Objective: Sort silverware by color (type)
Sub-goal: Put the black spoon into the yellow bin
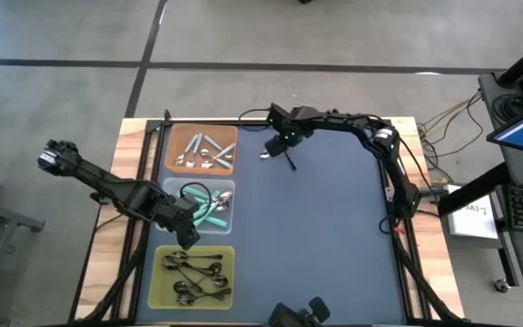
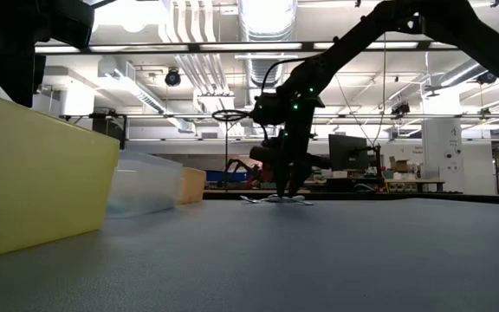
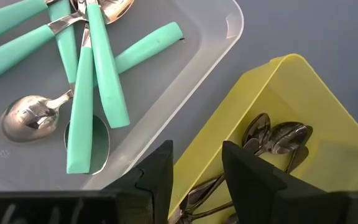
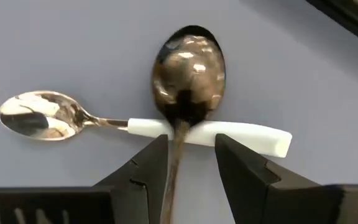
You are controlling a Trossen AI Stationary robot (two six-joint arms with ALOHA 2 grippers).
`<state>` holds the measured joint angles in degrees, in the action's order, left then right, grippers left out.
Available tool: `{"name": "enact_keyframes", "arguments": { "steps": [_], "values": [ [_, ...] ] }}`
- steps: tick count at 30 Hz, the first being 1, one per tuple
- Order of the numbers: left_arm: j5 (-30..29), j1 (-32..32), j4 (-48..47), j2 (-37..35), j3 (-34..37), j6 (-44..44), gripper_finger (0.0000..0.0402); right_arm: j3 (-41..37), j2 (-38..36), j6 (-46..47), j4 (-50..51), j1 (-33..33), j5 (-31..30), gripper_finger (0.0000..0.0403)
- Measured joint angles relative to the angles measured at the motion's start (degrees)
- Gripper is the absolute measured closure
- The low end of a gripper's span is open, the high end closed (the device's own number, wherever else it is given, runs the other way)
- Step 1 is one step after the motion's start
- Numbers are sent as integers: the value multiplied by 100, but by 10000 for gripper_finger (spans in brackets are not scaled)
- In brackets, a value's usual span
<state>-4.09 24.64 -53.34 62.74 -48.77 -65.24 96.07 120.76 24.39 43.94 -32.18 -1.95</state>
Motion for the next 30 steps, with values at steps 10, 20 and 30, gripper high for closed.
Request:
{"name": "enact_keyframes", "arguments": {
  "steps": [10,20,30],
  "values": [
    [-1,0,-116,0,6,16,282,-9,-238,-164,-233,57,202,273],
    [-1,0,-127,0,17,3,282,-12,-719,-252,506,189,187,273],
    [-1,0,-181,0,17,42,282,-320,-487,-184,374,221,199,280]
  ]
}}
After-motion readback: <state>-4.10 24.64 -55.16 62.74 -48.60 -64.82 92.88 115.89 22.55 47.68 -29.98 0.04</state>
